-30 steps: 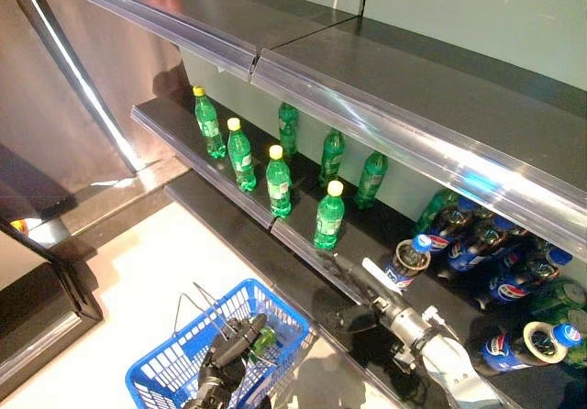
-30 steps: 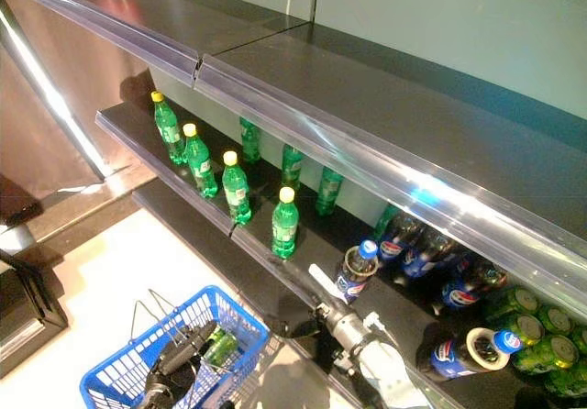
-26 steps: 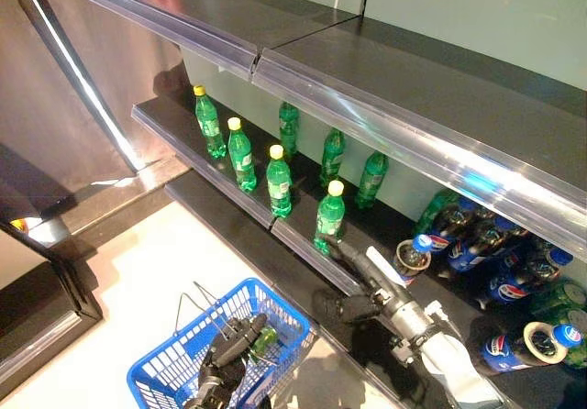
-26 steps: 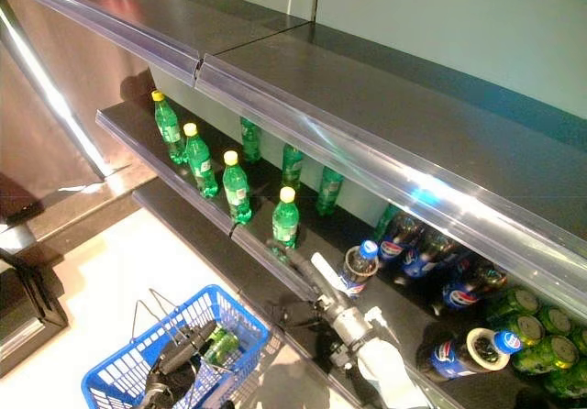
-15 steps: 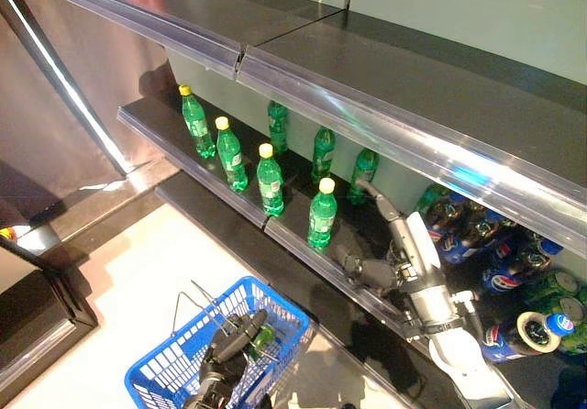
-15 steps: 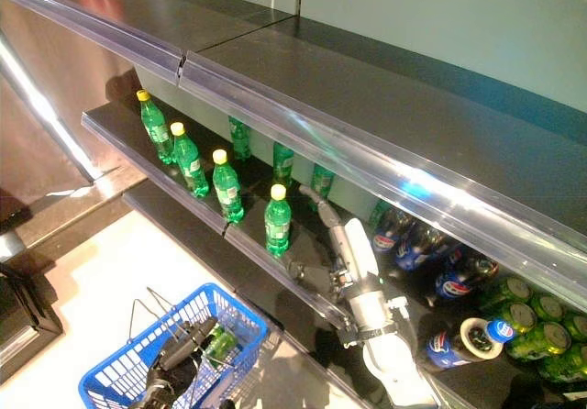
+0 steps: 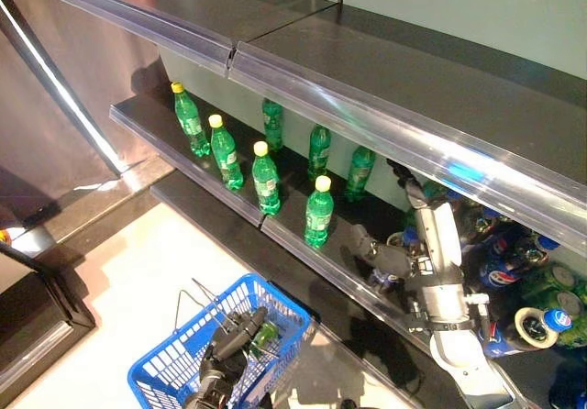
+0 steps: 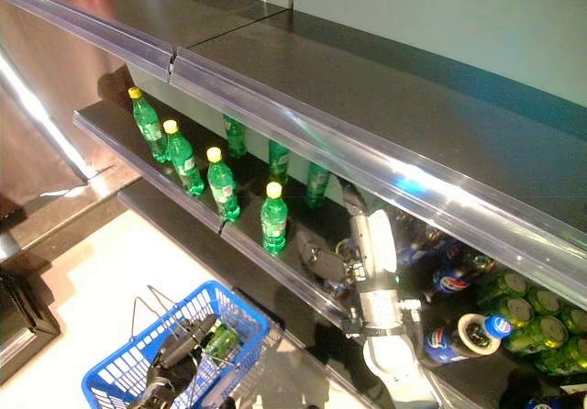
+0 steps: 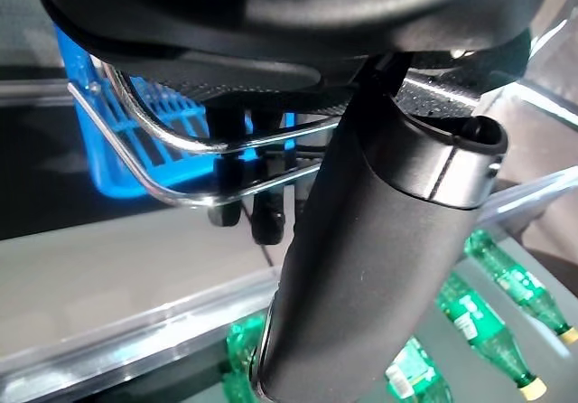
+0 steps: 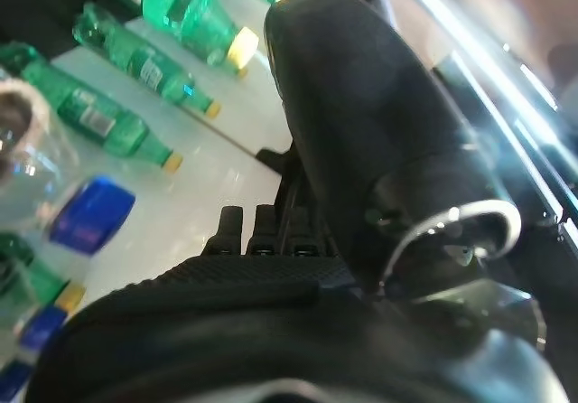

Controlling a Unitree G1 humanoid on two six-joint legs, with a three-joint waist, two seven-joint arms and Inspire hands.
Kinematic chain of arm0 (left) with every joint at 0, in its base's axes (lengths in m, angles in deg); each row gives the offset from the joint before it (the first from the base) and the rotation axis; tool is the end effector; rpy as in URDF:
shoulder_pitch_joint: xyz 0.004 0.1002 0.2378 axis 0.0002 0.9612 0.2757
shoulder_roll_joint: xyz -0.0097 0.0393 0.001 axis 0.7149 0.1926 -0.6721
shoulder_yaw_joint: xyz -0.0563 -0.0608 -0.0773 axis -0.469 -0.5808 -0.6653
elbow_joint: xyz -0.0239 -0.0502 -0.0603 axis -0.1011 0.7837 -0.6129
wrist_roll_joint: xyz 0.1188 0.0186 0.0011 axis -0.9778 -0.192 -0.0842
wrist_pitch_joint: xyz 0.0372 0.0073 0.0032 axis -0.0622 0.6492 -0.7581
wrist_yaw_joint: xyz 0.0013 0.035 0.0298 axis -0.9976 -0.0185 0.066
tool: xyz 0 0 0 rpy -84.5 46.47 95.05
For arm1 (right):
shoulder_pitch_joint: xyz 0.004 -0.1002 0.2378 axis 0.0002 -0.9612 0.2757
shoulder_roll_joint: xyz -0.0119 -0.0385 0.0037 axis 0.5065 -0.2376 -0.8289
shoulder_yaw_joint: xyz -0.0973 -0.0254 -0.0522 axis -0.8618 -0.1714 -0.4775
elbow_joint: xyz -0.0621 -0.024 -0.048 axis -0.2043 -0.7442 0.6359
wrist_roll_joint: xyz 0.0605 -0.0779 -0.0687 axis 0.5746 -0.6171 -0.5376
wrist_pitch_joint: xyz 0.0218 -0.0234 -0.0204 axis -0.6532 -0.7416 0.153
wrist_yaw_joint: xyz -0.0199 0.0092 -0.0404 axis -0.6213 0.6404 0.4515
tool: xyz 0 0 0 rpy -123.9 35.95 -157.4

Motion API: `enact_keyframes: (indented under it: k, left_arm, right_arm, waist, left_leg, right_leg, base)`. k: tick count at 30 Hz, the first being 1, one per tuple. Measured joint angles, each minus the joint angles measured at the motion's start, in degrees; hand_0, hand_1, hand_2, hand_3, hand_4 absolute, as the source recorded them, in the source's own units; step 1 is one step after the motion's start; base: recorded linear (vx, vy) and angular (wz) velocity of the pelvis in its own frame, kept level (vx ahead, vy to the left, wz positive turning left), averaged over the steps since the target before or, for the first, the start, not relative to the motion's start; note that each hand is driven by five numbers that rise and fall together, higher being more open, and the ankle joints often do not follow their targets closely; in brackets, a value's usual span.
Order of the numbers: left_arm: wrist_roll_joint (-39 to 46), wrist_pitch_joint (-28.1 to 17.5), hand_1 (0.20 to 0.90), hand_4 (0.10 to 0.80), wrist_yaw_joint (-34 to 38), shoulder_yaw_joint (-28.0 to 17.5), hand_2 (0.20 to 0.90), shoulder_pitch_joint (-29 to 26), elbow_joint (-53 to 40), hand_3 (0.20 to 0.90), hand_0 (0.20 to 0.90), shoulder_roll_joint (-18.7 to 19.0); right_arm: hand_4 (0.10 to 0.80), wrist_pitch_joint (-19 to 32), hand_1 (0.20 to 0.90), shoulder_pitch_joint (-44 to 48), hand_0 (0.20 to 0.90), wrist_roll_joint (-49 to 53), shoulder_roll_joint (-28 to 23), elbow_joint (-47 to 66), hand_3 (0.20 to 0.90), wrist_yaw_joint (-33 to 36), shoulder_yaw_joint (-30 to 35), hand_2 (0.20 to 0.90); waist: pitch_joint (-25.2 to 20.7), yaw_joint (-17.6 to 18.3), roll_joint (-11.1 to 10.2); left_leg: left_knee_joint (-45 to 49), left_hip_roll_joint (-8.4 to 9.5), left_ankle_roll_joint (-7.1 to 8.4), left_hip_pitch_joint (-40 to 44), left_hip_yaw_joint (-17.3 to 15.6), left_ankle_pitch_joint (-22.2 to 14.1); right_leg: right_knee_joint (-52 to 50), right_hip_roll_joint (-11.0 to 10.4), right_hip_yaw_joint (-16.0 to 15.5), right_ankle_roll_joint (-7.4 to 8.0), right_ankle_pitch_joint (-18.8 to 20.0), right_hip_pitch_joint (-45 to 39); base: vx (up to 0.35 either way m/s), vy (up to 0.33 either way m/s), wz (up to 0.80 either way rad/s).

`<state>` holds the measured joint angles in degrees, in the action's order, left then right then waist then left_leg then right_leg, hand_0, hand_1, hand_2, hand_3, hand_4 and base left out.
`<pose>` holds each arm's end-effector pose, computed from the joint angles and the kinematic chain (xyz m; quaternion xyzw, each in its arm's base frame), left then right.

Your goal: Pick up the drink and place into the basket.

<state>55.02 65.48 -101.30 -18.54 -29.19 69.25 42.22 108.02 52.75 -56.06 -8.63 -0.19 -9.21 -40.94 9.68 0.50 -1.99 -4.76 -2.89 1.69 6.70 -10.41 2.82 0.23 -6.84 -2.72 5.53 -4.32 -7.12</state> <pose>0.1017 0.1865 -0.1020 -0.4359 0.2189 0.1118 0.8658 0.1869 -0.1750 0.0476 -0.2639 -0.2633 -0.0370 0.9272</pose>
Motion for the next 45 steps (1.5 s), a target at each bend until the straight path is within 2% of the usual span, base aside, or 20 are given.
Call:
enact_keyframes:
  k: [7, 15, 19, 27, 45]
  left_arm:
    - [0.0, 0.0, 0.3, 0.1, 1.2, 0.0, 0.3, 0.0, -0.2, 0.2, 0.3, 0.0]
    - [0.0, 0.0, 0.3, 0.1, 1.4, 0.0, 0.3, 0.2, -0.2, 0.2, 0.3, 0.0]
    - [0.0, 0.0, 0.3, 0.1, 1.5, 0.0, 0.3, 0.5, -0.2, 0.2, 0.3, 0.0]
    - [0.0, 1.2, 0.3, 0.1, 2.1, -0.1, 0.3, 1.9, -2.3, 0.2, 0.3, 0.2]
    - [0.0, 1.3, 0.3, 0.1, 2.2, -0.1, 0.3, 2.6, -2.6, 0.2, 0.3, 0.4]
  right_arm:
    - [0.8, -5.7, 0.9, -0.2, 0.9, -0.9, 0.6, 0.0, 0.9, 6.7, 2.1, 0.9]
    - [0.8, -9.0, 0.9, -0.6, 0.9, 1.2, 1.2, 0.0, 0.9, 5.9, 2.3, 0.9]
    - [0.8, -10.9, 0.9, -1.0, 0.9, 7.5, 1.8, -0.1, 0.9, 4.4, 2.2, 0.9]
    - [0.8, -11.2, 0.9, -4.9, 0.9, 15.5, 3.6, -0.3, 0.9, 1.9, 2.3, 0.9]
    - [0.8, -10.9, 0.9, -4.8, 0.9, 18.4, 4.4, -0.3, 0.9, 1.8, 2.2, 0.9]
  waist:
    - [0.0, 0.0, 0.1]
    - [0.1, 0.9, 0.1]
    - [0.1, 1.3, 0.1]
    - [0.1, 1.4, 0.1]
    - [0.4, 1.3, 0.7]
  left_leg:
    - [0.0, -0.02, 0.0, -0.1, -0.1, 0.0]
    - [0.0, -0.04, 0.01, -0.1, -0.1, 0.0]
    - [0.0, -0.05, 0.01, -0.1, -0.1, 0.0]
    - [0.0, -0.1, 0.03, -0.2, -0.2, 0.0]
    - [0.0, 0.02, 0.04, -0.2, -0.2, 0.0]
  right_leg:
    - [0.0, 0.0, 0.0, -0.01, 0.0, 0.1]
    - [0.0, 0.0, 0.1, -0.01, 0.0, 0.2]
    - [0.0, 0.0, 0.1, -0.01, 0.0, 0.2]
    - [0.0, 0.1, 0.1, 0.0, 0.0, 0.3]
    - [-0.2, 0.0, 0.1, 0.01, 0.0, 0.3]
  base:
    - [0.0, 0.0, 0.0]
    - [0.0, 0.0, 0.0]
    - [0.0, 0.0, 0.0]
    - [0.03, -0.016, 0.0]
    - [0.021, 0.002, 0.0]
